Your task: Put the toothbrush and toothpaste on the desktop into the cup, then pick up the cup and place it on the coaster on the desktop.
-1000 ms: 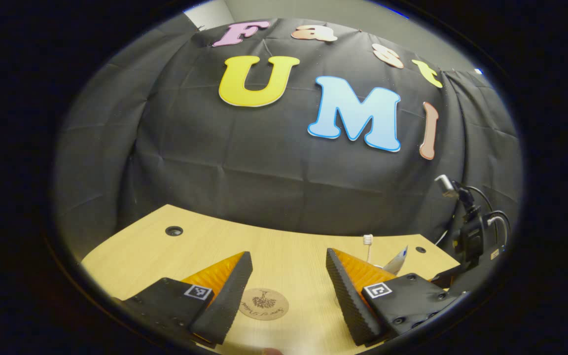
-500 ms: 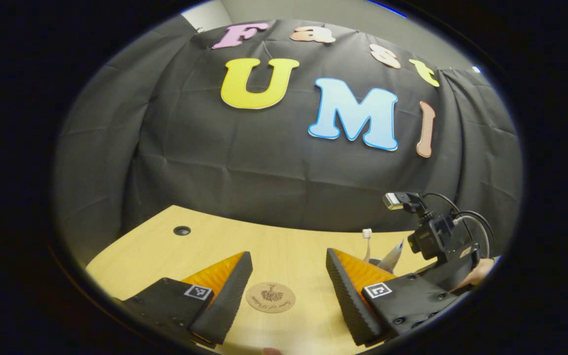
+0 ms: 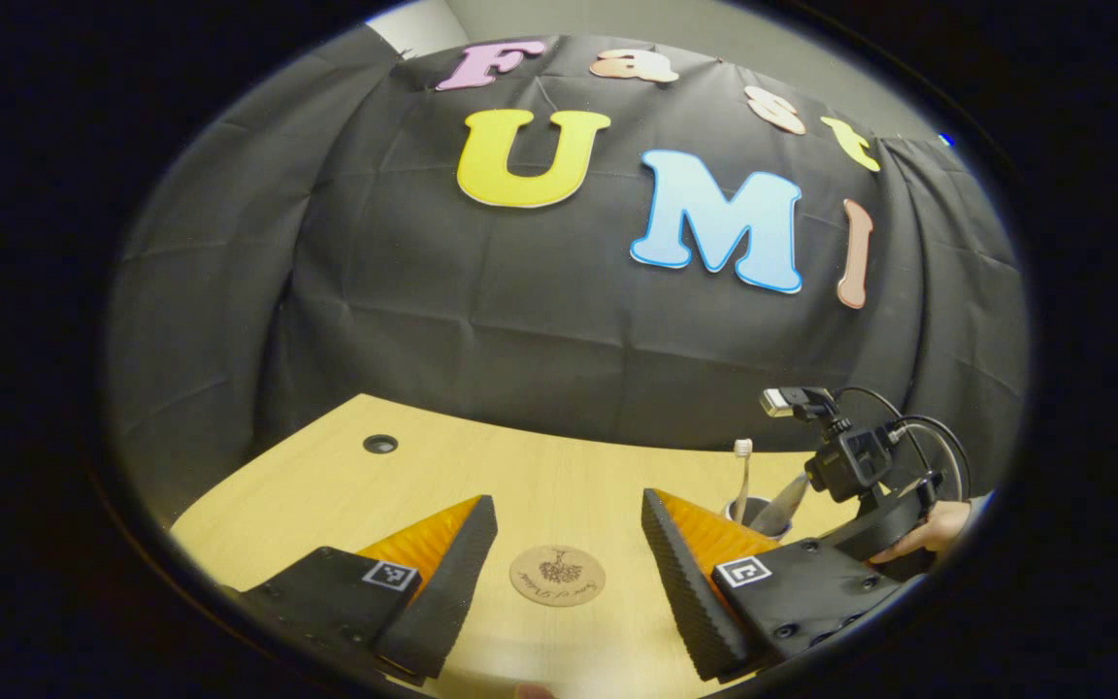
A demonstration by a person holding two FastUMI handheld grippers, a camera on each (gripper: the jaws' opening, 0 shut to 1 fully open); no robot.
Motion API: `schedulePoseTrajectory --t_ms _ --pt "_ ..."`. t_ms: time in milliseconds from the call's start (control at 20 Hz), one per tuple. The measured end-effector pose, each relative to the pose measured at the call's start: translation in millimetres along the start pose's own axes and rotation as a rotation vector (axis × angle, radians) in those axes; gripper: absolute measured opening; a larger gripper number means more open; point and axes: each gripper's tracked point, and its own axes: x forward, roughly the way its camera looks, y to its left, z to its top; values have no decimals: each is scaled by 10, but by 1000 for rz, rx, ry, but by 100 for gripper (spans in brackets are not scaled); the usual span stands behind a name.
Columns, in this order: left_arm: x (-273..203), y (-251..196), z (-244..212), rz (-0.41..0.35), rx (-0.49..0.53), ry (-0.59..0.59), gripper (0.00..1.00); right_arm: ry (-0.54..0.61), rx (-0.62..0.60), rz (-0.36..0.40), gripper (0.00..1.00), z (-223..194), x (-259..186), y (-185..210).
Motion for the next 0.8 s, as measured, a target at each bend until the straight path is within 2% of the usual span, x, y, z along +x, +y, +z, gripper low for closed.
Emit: schedulePoseTrajectory --t_ms 50,100,150,200,300,350,400,450,800 --pt "7 10 -7 2 -2 3 96 0 10 0 30 -7 19 5" --pt "4 17 -17 2 -5 7 100 -4 7 -2 29 -5 20 1" --pt "2 26 -23 3 -9 9 96 -8 7 -7 29 -4 37 5" --pt "5 40 -25 5 -13 9 100 -11 0 -7 23 6 31 13" --pt "-23 66 -19 7 -18 5 100 -15 6 -3 22 12 69 20" --pt "-25 72 -7 9 -17 3 95 -19 9 -4 25 9 15 15" --pt "-30 77 3 8 -16 1 95 -23 11 -3 29 10 27 22" --pt "-57 94 15 8 -13 0 95 -29 22 3 25 13 20 43" --pt "-232 352 72 32 -26 -11 95 -64 -27 30 25 64 -120 381"
